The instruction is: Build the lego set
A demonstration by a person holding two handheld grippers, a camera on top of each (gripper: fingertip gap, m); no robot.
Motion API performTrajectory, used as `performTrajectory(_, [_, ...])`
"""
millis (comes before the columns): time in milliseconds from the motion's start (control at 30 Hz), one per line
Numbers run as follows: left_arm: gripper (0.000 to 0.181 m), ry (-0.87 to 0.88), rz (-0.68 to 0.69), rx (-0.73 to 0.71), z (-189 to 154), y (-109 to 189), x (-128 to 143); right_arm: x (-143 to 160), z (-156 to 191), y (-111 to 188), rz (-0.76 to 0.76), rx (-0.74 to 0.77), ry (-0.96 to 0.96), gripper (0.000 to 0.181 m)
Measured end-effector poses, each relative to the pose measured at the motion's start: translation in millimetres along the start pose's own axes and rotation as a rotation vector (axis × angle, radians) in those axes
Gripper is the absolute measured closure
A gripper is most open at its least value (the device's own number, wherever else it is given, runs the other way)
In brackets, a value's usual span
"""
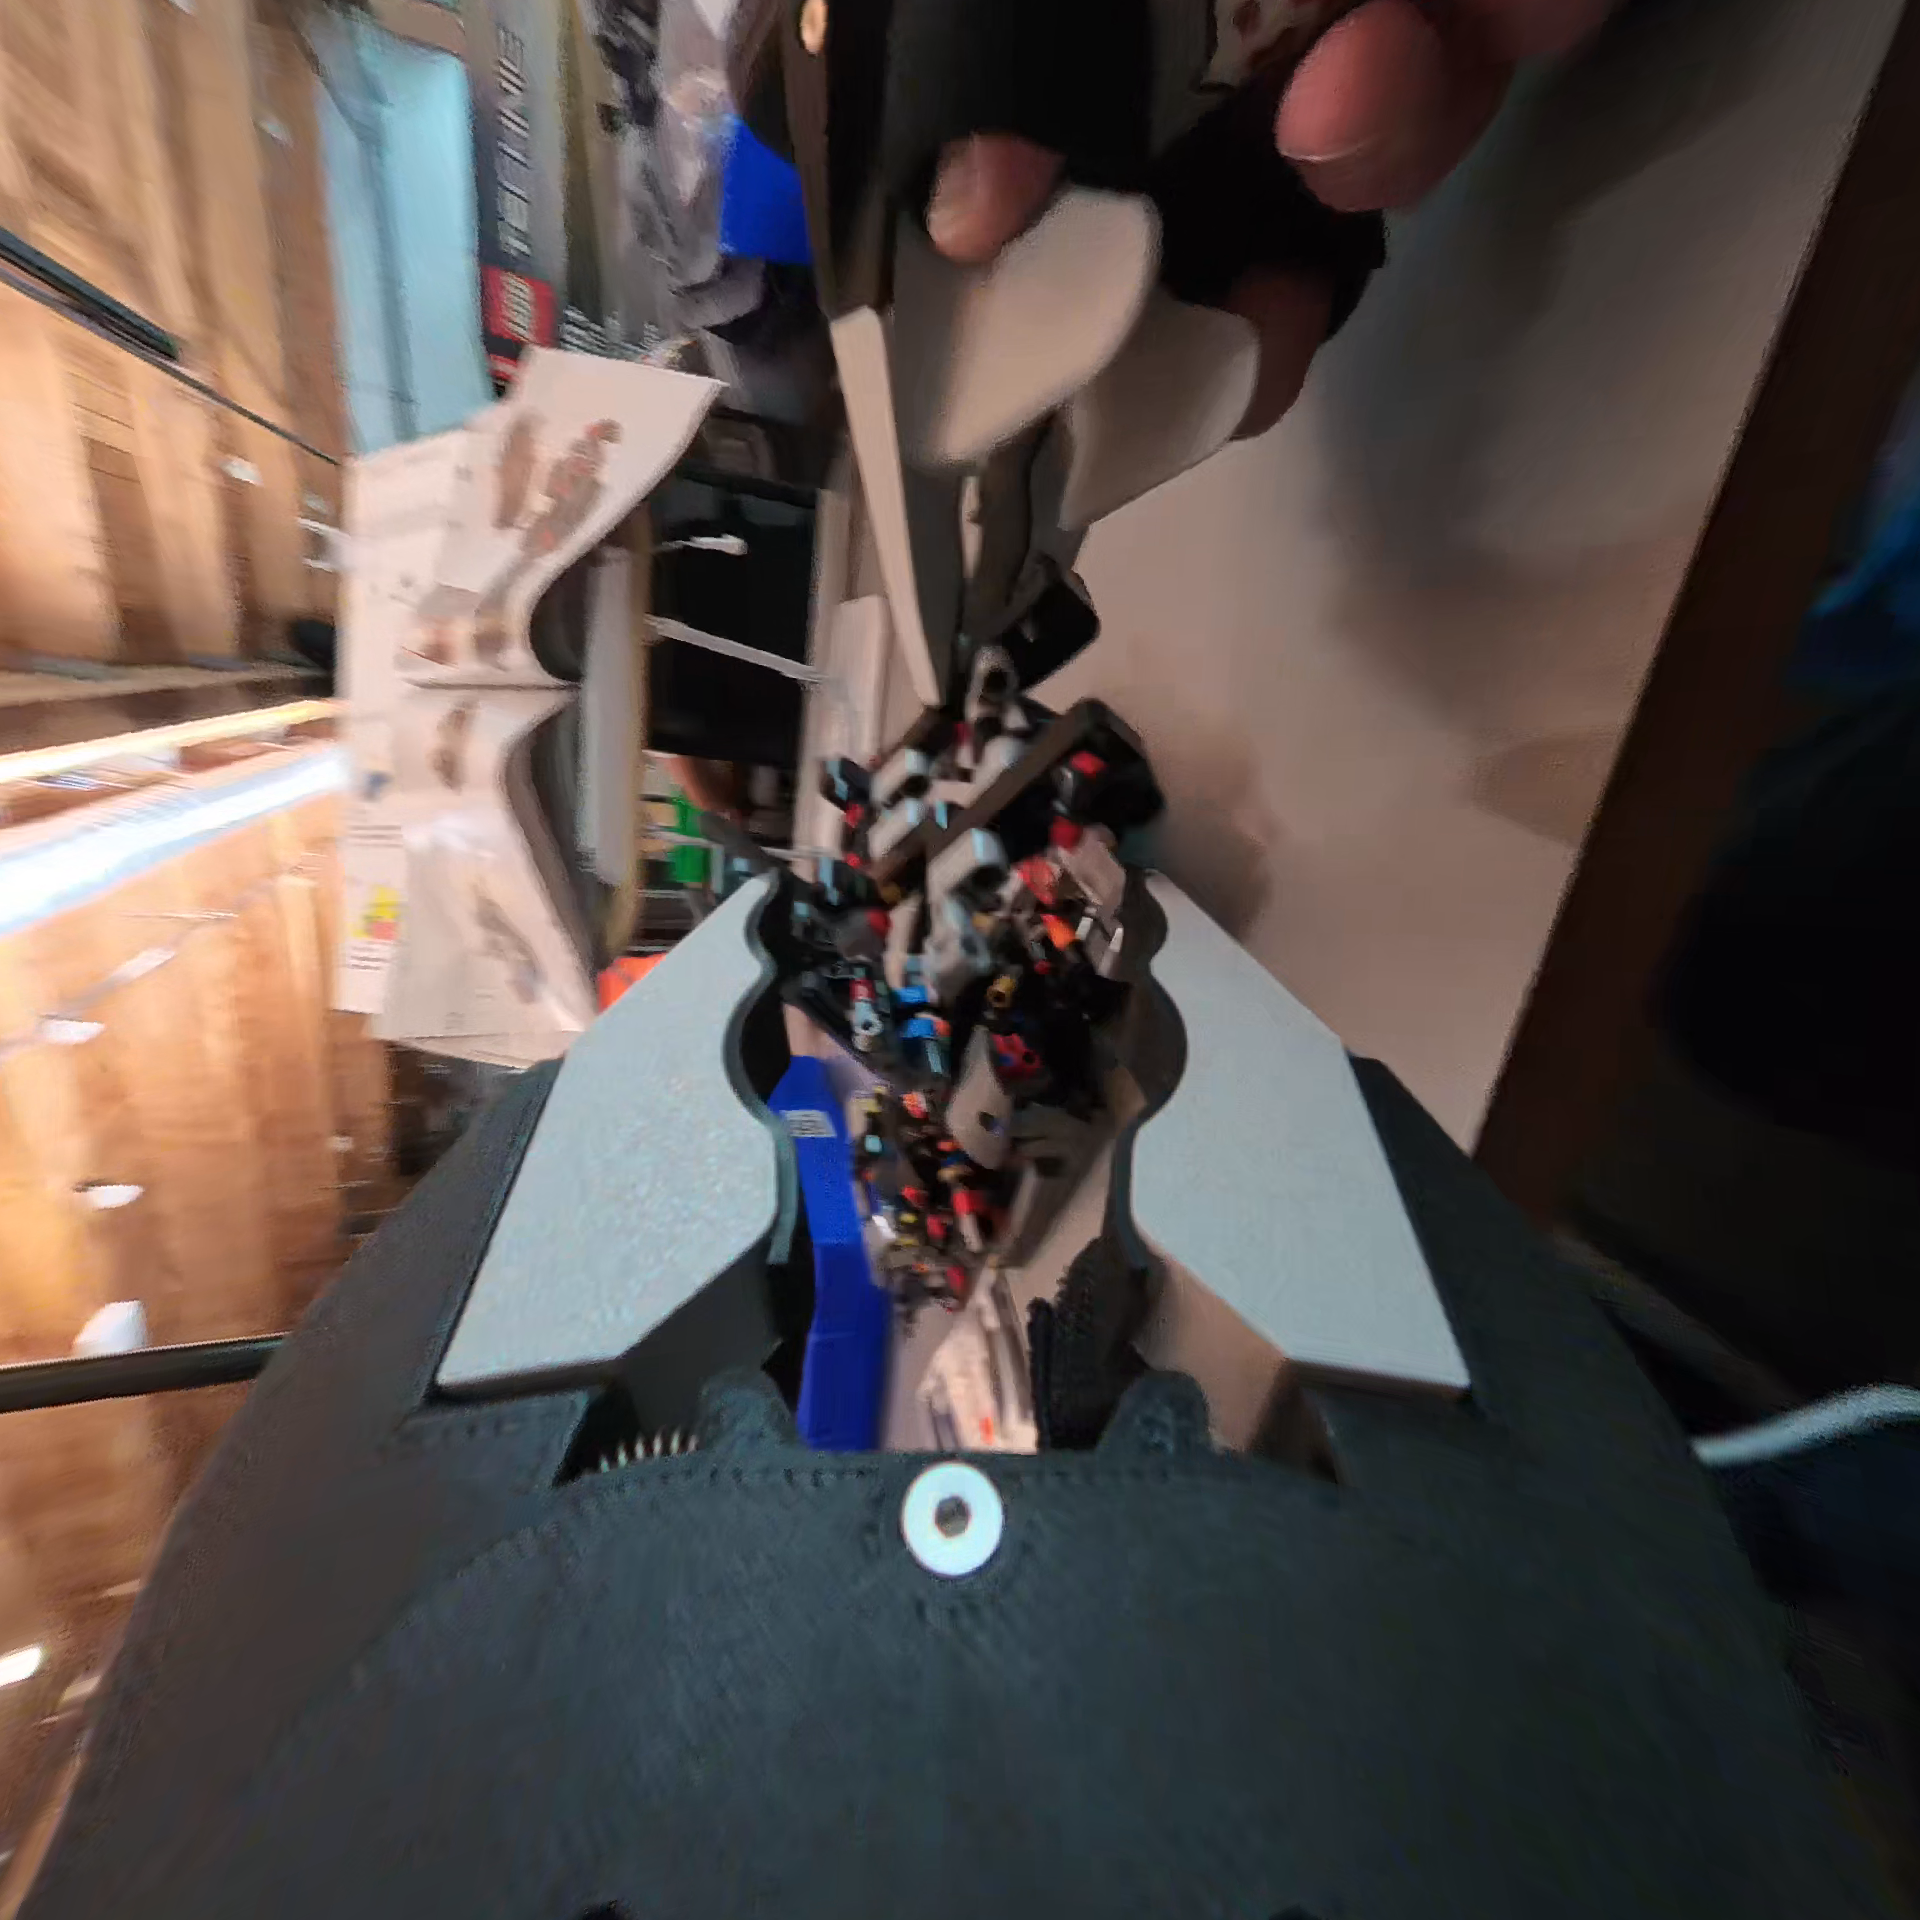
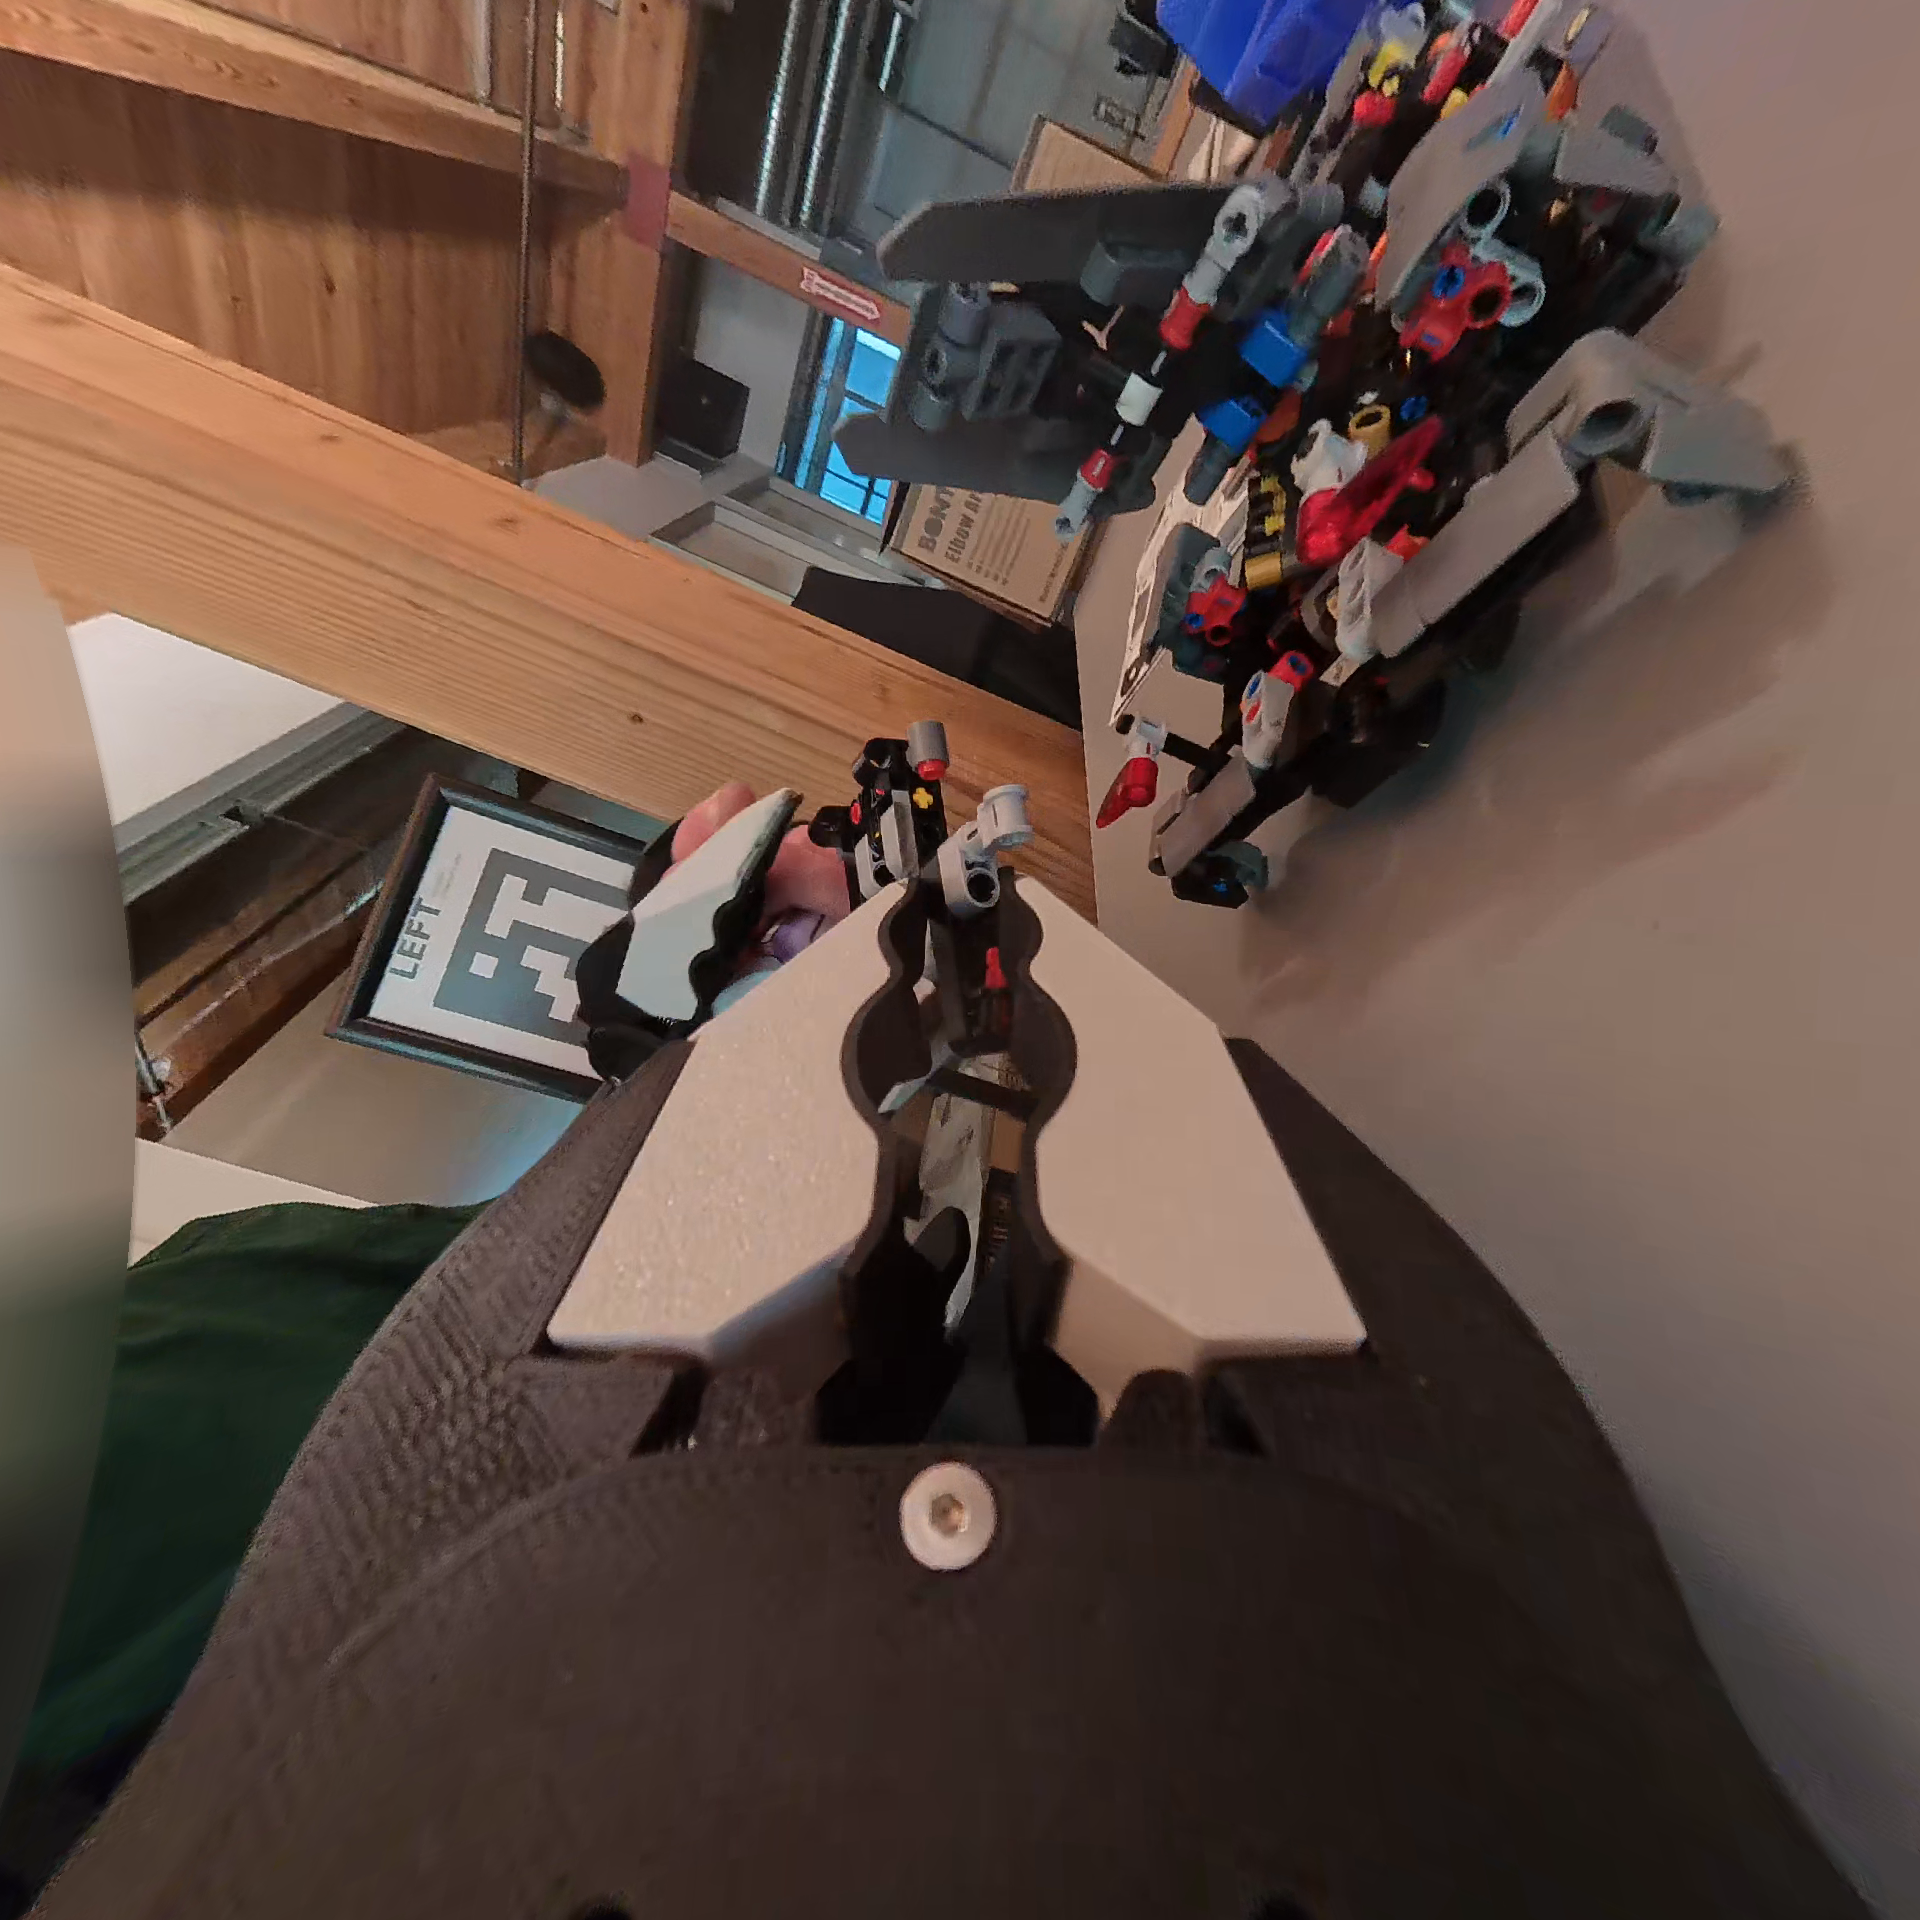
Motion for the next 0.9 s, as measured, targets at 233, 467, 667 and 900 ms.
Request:
performTrajectory(233, [0.169, -0.082, -0.051, -0.044, -7.8, -2.0, 1.5, -1.4, -0.9, -4.8, 0.012, 0.017, -0.031, 0.171])
performTrajectory(467, [0.173, 0.324, -0.137, 0.026, 13.5, -1.1, -0.1, -12.5, 13.3, -3.5, -0.054, -0.017, 0.030, 0.155])
performTrajectory(667, [0.168, 0.838, -0.255, 0.149, 38.2, -5.5, 4.7, -18.4, 22.9, 1.1, -0.106, -0.055, 0.046, 0.150])
performTrajectory(900, [0.176, 0.163, -0.133, 0.018, 21.8, -4.8, -8.1, -18.1, 17.1, 6.5, -0.007, -0.136, -0.095, 0.127])
Point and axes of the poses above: each gripper's, where its closed fingertips meet, y back along the fingers, x out of its underside, z = x × y across the jaws, the point moved 9 cm from there along y, back along the fingers, and after that the axes turned 6 degrees about y, right-handed, at the moved point
